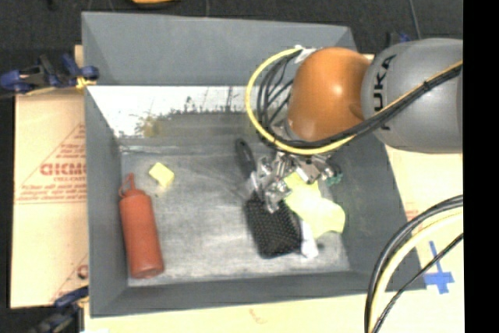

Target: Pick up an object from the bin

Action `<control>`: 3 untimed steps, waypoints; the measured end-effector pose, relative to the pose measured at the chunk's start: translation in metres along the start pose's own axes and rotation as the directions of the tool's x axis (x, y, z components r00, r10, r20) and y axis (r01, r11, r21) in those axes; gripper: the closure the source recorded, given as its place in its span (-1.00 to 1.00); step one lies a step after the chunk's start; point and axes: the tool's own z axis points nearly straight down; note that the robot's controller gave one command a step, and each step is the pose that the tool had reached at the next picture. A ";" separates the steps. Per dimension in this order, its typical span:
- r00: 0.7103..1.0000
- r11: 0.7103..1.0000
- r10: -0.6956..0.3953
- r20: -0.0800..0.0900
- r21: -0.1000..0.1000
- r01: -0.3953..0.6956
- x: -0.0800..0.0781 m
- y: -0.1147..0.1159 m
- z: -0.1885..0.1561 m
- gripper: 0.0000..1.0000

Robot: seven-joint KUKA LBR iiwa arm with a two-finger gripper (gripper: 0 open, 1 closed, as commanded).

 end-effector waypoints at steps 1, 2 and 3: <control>1.000 1.000 0.001 0.000 0.000 -0.001 0.000 0.000 0.000 1.00; 1.000 1.000 -0.002 0.008 0.002 0.002 0.006 0.005 -0.042 1.00; 0.996 0.996 -0.089 0.016 0.007 0.089 0.017 -0.022 -0.105 1.00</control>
Offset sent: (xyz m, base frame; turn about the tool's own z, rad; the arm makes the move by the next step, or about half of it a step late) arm -0.0152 0.0029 0.1093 -0.0127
